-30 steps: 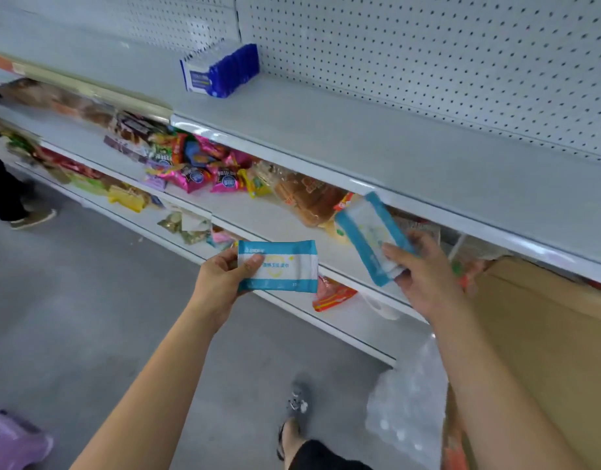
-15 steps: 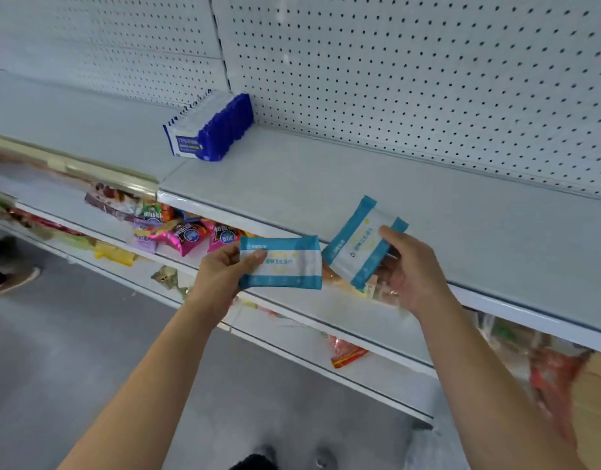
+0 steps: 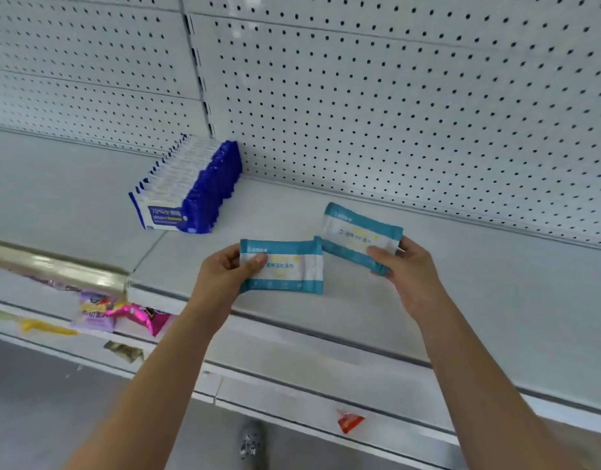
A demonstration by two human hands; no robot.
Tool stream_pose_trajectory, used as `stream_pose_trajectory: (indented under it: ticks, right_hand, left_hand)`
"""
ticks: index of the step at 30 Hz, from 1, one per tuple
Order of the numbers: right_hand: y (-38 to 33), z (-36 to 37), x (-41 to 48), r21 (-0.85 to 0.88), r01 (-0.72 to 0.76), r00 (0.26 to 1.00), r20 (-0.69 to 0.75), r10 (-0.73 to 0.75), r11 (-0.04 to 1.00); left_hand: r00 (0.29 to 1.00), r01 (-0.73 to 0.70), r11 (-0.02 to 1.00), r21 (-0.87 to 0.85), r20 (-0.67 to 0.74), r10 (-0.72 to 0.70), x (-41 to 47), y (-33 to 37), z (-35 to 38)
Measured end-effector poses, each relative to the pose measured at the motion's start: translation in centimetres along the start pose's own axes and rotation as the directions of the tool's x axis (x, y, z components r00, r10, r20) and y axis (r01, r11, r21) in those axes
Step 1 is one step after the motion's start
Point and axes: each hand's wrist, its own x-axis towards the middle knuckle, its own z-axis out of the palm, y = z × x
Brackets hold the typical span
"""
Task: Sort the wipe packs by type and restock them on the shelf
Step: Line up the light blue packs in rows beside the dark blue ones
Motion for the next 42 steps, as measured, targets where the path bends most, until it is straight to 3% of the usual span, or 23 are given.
stream_pose_trajectory:
  ticks: [6, 13, 23, 25, 29, 34, 38, 42]
  right_hand:
    - [-0.5, 5.5, 7.0, -0.209, 0.037, 0.993, -0.103, -0.059, 0.977]
    - [-1.3, 8.4, 14.5, -0.386, 0.075, 0.978, -0.149, -0.143, 0.919]
    - [-1.5, 8.8, 19.4, -0.772, 0.032, 0.912, -0.238, -0.335, 0.635]
    - [-1.5, 8.3, 19.3, -0.756, 0.016, 0.911, -0.259, -0.322, 0.654]
    - [-0.9, 7.0, 19.0, -0.608, 0.041, 0.922, -0.282, -0.264, 0.793]
    - [-0.2, 6.4, 18.2, -0.33, 0.147, 0.936, -0.258, -0.239, 0.932]
    - [0.1, 7.2, 17.8, -0.367, 0.161, 0.955, -0.176, -0.238, 0.916]
    - [0.7, 7.8, 18.7, -0.456, 0.156, 0.942, -0.197, -0.27, 0.876]
  left_hand:
    - [0.995, -0.032, 0.999, 0.024, 0.1, 0.03, 7.6, 2.1, -1.4]
    - [0.995, 0.014, 0.994, 0.105, 0.101, -0.024, 13.0, 2.7, -0.1]
    - [0.993, -0.073, 0.987, 0.14, 0.102, 0.059, 17.6, 3.4, 3.3]
    - [0.993, -0.083, 0.982, 0.17, 0.097, 0.067, 18.4, 3.5, 3.8]
    - [0.992, -0.105, 0.978, 0.182, 0.082, 0.091, 20.3, 3.2, 5.4]
    - [0.977, -0.212, 0.958, 0.192, 0.012, 0.214, 23.6, 1.8, 9.3]
    - [0.929, -0.322, 0.899, 0.297, -0.082, 0.36, 24.5, 1.3, 11.7]
    - [0.93, -0.316, 0.898, 0.305, -0.087, 0.357, 24.8, 1.4, 11.2]
